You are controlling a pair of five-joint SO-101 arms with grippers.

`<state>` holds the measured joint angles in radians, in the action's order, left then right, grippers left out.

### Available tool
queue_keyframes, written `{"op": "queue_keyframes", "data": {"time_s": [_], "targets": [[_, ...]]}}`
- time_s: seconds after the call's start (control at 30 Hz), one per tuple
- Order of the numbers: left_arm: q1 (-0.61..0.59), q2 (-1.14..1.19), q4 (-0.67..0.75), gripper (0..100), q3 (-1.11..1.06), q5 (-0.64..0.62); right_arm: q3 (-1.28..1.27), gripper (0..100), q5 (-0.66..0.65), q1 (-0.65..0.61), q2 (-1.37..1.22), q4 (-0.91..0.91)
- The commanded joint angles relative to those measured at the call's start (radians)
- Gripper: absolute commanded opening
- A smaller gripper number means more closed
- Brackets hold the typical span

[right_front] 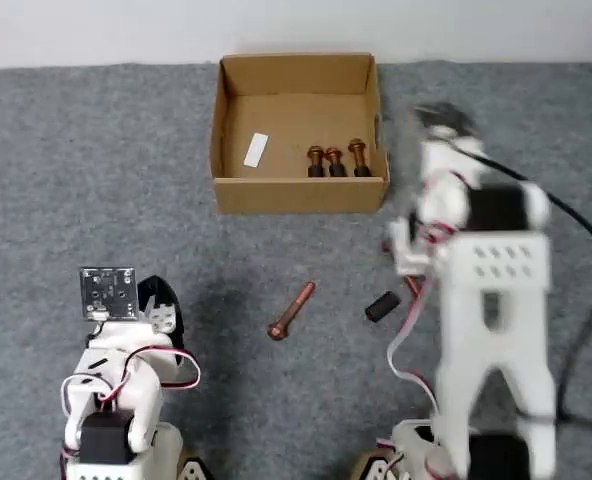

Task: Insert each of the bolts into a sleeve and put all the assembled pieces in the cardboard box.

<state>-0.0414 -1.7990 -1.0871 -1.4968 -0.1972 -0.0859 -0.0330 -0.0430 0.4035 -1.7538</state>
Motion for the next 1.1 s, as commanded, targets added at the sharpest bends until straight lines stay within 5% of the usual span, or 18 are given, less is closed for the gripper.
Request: {"op": "queue_keyframes", "data": {"time_s": [0.0, 0.4, 1.07], "targets": [[0.051, 0.114, -0.060, 1, 0.151, 0.011, -0.095, 0.9, 0.048, 0.116, 0.208, -0.041], [0.226, 0.974, -0.110, 1, 0.682, 0.008, -0.362, 0.9, 0.046, 0.228, 0.484, -0.039], [0.477, 1.567, -0.241, 1, 1.443, -0.120, -0.439, 0.9, 0.046, 0.229, 0.789, -0.039]]}}
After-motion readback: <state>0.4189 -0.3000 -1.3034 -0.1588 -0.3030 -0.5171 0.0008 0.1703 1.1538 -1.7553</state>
